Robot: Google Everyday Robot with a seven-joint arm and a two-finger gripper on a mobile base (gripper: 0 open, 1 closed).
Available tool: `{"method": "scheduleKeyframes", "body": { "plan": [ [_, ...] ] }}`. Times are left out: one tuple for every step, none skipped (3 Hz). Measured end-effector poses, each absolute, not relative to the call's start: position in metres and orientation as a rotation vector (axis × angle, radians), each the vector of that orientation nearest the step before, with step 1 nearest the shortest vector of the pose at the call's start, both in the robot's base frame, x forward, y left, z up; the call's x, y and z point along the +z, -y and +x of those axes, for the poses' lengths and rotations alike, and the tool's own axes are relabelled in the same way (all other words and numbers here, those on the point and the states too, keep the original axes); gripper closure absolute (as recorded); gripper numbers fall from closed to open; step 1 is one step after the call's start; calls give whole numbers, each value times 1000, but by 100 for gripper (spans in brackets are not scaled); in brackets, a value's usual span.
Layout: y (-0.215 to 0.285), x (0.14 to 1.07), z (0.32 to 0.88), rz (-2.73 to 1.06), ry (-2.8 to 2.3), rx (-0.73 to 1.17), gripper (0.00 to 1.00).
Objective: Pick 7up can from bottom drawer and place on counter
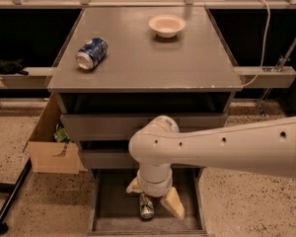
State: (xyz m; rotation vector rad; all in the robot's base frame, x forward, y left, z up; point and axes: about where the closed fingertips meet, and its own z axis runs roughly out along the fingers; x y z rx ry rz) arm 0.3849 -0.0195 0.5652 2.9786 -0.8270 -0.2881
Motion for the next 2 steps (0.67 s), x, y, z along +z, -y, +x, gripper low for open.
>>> {"method": "scheduleKeyframes", "body": {
  "plan": [
    [9,559,383,2971,600,-190,0],
    [7,558,384,2965,599,-173,0]
  ]
}}
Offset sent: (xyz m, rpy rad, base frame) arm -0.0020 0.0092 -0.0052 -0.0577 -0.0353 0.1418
